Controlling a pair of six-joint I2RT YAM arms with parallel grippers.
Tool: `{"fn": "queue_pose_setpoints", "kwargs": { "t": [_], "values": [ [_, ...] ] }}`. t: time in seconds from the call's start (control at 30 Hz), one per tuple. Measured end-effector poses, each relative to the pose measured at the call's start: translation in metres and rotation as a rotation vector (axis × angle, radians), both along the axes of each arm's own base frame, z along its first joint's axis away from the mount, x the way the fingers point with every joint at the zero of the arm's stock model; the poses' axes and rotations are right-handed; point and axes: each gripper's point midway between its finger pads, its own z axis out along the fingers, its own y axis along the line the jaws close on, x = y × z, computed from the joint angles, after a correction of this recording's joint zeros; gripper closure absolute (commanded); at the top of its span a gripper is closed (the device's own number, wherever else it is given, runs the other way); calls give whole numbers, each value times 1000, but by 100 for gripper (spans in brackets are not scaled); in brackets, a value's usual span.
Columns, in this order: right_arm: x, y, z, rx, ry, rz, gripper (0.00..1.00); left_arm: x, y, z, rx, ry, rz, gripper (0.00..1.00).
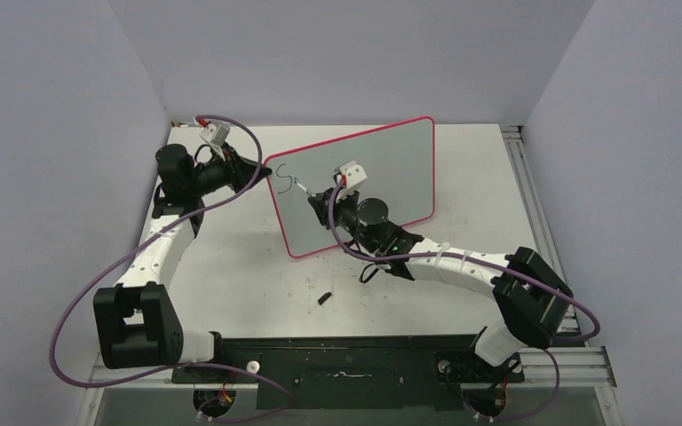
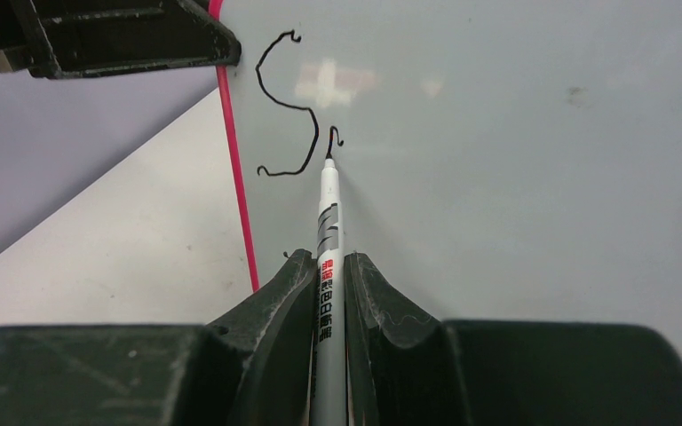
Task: Write a sentence on the whiteboard
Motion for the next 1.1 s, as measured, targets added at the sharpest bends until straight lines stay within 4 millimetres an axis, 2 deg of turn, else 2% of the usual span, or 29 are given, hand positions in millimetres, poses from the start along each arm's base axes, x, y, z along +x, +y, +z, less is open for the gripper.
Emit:
{"fn": "queue_pose_setpoints", "kwargs": {
  "t": [0.2,0.3,0.73,1.1],
  "values": [
    [-10,-1,-22,-35,32,12,95,0,0,0,1,-1,0,100],
    [-12,-1,-26,-43,38,12,95,0,0,0,1,-1,0,100],
    [-9,-1,-21,-31,23,2,95,0,0,0,1,-1,0,100],
    [-2,-1,-3,-6,-18,-25,95,-1,0,0,1,-3,-1,100]
  ]
}}
